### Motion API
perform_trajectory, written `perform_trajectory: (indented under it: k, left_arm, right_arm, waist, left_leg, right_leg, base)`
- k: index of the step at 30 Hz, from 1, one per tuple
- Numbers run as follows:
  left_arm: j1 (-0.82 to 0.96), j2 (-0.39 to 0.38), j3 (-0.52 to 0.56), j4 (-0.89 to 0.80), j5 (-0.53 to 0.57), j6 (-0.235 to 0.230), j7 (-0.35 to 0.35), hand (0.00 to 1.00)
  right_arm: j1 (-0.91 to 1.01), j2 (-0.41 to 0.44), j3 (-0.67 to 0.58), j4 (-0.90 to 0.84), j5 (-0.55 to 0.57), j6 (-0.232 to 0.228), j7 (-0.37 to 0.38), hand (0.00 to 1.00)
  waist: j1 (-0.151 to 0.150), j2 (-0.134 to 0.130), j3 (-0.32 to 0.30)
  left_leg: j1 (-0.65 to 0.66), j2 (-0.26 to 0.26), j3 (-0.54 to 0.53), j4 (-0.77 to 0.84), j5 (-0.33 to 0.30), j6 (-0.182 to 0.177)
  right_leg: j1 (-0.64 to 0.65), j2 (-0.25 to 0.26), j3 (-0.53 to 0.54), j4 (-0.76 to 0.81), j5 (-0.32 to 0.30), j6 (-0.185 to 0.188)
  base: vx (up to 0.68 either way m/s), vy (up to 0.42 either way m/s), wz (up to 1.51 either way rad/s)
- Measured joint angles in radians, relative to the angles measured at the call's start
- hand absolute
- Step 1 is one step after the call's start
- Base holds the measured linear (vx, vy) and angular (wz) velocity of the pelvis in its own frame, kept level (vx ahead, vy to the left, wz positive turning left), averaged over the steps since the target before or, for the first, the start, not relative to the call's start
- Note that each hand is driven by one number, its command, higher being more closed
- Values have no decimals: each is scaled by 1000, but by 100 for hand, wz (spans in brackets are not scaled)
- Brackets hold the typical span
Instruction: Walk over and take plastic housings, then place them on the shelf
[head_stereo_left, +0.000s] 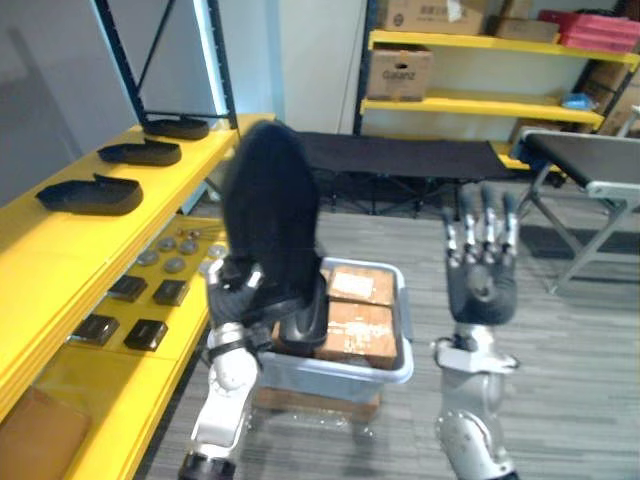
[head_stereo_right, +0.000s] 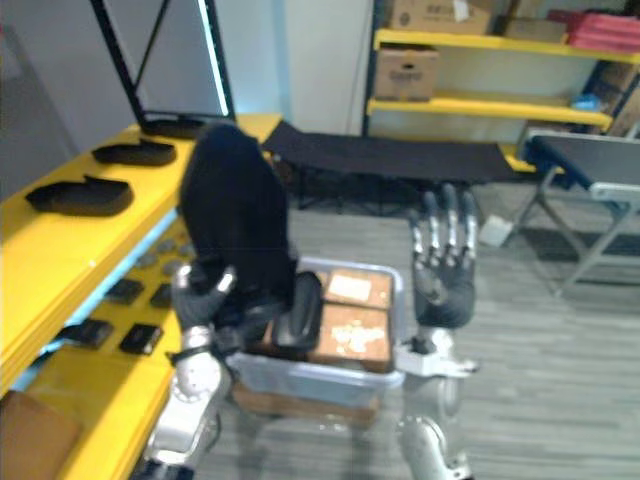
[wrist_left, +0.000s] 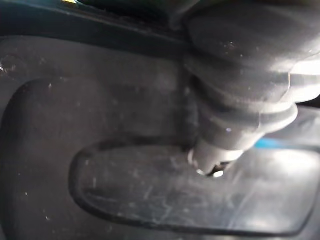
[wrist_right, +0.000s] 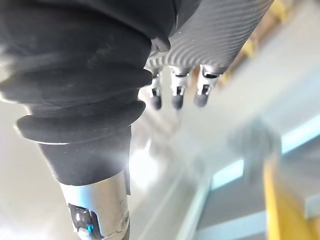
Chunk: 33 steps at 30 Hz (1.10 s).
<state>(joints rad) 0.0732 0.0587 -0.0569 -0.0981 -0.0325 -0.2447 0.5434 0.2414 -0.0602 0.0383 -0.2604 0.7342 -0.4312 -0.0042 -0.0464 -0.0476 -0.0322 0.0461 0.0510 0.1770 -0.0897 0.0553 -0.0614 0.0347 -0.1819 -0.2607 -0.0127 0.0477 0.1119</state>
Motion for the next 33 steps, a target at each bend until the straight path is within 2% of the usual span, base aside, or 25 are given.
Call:
perform_trajectory:
  k: [1, 2, 4, 7, 10, 13, 19, 21, 25, 29, 31, 33]
  left_arm:
    - [18, -1, 17, -5, -3, -19, -1, 100]
    - [27, -2, 22, -11, -7, -23, 0, 100]
    - [77, -14, 44, -41, -11, -36, 0, 100]
    - [126, -32, 56, -80, -49, -41, -1, 100]
    - [129, -31, 57, -97, -48, -41, 1, 100]
    - [134, -31, 80, -152, -47, -42, -4, 100]
    - [183, -32, 173, -307, -49, -47, -107, 100]
    - [211, -34, 205, -335, -50, -47, -129, 100]
    - [281, -51, 306, -357, -70, -47, -148, 100]
    - [330, -74, 363, -356, -84, -47, -163, 100]
    - [332, -74, 366, -354, -94, -54, -175, 100]
    - [333, -74, 367, -353, -121, -64, -187, 100]
  right_arm:
    - [37, 10, -40, 57, -4, 38, -29, 0]
    - [54, 15, -57, 86, -10, 53, -43, 0]
    - [121, 24, -104, 177, -29, 114, -62, 0]
    - [166, 26, -140, 245, -129, 145, -57, 0]
    - [170, 25, -140, 249, -141, 155, -16, 0]
    - [125, 22, -88, 263, -159, 167, 35, 0]
    - [-94, -16, 120, 370, -263, 168, 89, 0]
    - [-162, -26, 156, 392, -286, 167, 94, 0]
    - [-286, -34, 193, 406, -300, 154, 88, 0]
    - [-337, -33, 223, 414, -298, 152, 67, 0]
    - [-335, -32, 241, 415, -298, 157, 67, 0]
    - [-329, -33, 254, 415, -299, 164, 67, 0]
  waist:
    - [-1, 0, 0]
    - [-1, 2, 1]
    - [-4, 11, 9]
    - [-23, 26, 26]
    - [-21, 26, 34]
    - [-14, 19, 38]
    - [69, 9, 68]
    - [103, 8, 73]
    - [145, -4, 88]
    - [171, -14, 108]
    - [176, -13, 162]
    - [170, -15, 161]
  left_leg:
    - [1, 2, 4, 0, -5, -6]
    - [2, 3, 8, 0, -7, -7]
    - [4, 8, 24, 0, -15, -12]
    - [4, 9, 24, 0, -16, -12]
    - [2, 9, 22, 0, -17, -13]
    - [-16, 6, -18, 1, -18, -13]
    - [-31, -19, -140, 1, -3, -1]
    - [-31, -29, -157, 1, -1, 2]
    - [-29, -43, -184, 6, 0, 4]
    - [-20, -43, -187, 8, -8, 9]
    - [-37, -47, -207, 98, -59, 8]
    - [-58, -47, -224, 134, -80, 12]
  right_leg:
    - [-1, 3, 7, -2, 0, 0]
    - [-1, 5, 13, -4, 0, 0]
    - [-2, 11, 21, -13, 0, 1]
    - [0, 11, 21, -16, 1, 2]
    - [1, 12, 17, -19, 1, 3]
    - [8, 9, -16, -27, 1, 4]
    - [73, -9, -142, -30, -4, 17]
    - [89, -17, -166, -30, -7, 22]
    - [108, -30, -200, -26, -12, 26]
    - [111, -33, -204, -4, -27, 22]
    - [152, -41, -233, 26, -59, 21]
    - [164, -39, -263, 34, -72, 19]
  base:
    - [9, -7, -10]
    - [7, -9, -18]
    - [11, -12, -18]
    - [6, -4, -2]
    - [7, -1, 3]
    - [14, -10, 30]
    - [46, -2, 60]
    - [39, 17, 45]
    - [32, 21, 23]
    - [-5, 0, 4]
    - [-50, -5, 30]
    - [-65, -17, 53]
